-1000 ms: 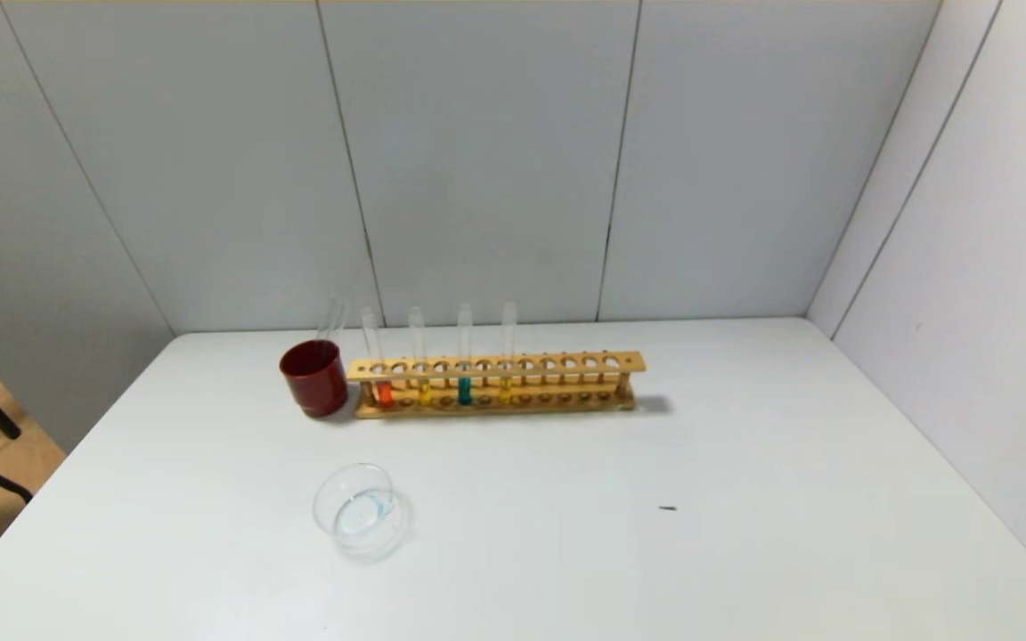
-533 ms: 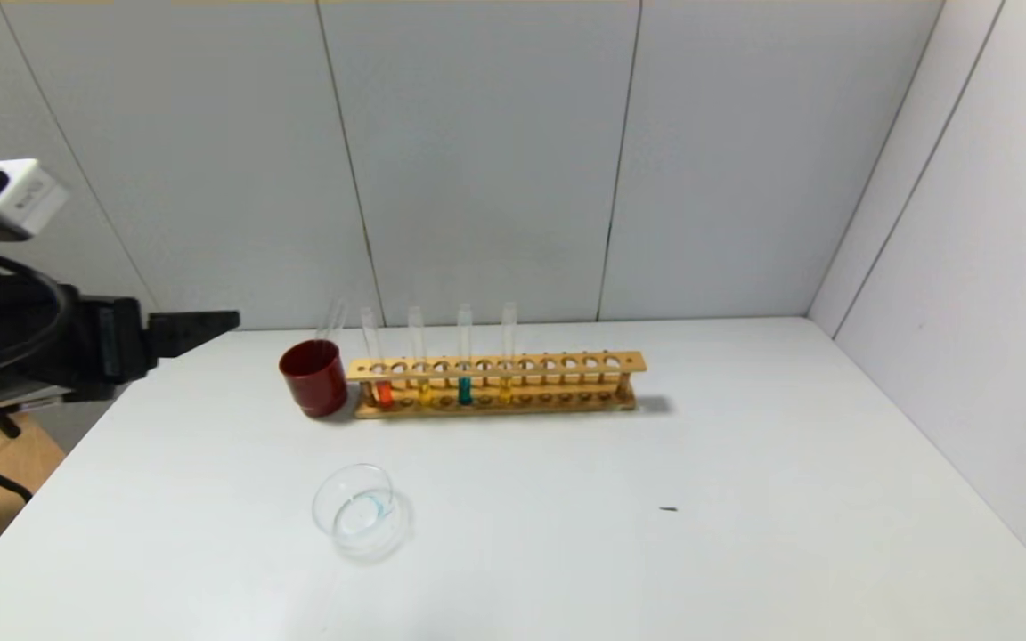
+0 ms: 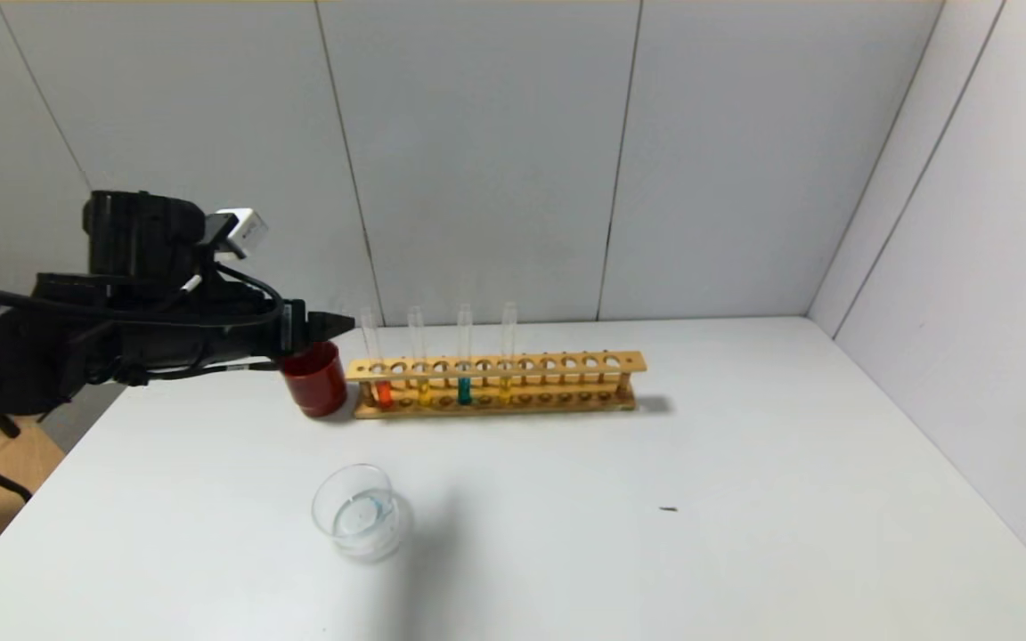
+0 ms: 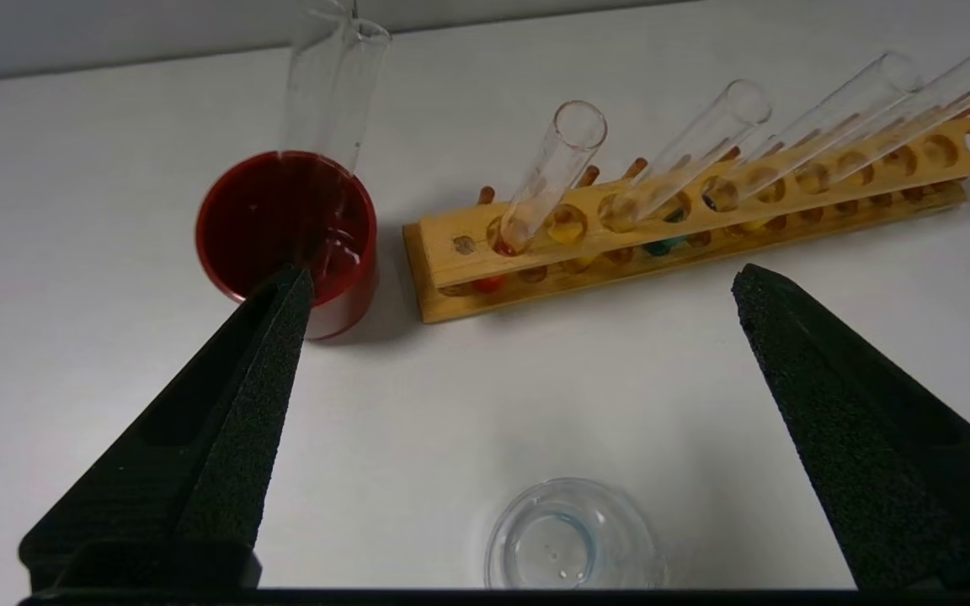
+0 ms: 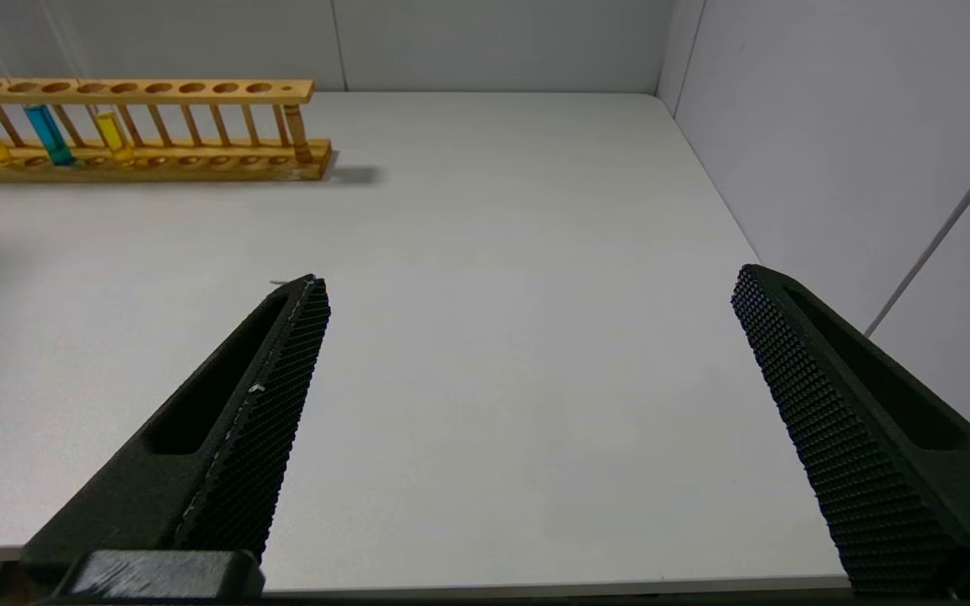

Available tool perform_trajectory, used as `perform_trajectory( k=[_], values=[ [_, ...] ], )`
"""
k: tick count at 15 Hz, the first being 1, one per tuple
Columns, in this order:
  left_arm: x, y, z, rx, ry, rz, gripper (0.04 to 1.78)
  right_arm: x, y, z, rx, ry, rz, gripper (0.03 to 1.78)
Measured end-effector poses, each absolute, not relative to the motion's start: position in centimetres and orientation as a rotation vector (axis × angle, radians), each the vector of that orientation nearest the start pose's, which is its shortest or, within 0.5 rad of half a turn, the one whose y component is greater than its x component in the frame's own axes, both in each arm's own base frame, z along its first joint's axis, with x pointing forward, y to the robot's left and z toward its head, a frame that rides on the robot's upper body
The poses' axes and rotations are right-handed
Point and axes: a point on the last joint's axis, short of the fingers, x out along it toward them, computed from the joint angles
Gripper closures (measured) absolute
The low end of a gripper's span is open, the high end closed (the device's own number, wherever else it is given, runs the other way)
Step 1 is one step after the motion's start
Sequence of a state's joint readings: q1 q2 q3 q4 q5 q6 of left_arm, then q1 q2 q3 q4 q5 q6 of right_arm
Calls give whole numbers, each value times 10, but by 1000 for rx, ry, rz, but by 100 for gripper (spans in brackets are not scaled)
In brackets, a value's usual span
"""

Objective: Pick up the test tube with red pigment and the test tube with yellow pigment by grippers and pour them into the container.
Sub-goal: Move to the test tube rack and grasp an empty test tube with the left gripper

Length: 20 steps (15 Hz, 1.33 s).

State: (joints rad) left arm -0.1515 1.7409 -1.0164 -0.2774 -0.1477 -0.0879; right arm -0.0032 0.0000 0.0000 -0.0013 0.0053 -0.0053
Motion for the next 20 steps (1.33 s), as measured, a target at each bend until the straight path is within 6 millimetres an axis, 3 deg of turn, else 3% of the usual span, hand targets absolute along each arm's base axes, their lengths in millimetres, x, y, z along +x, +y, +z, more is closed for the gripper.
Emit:
perform_trajectory(
  k=[7, 20],
  values=[
    [357, -65, 160, -122, 481, -281, 7, -23, 0, 76, -5, -1, 3, 6],
    [391, -78, 138, -146, 505, -289, 8, -23, 0, 76, -5, -1, 3, 6]
  ],
)
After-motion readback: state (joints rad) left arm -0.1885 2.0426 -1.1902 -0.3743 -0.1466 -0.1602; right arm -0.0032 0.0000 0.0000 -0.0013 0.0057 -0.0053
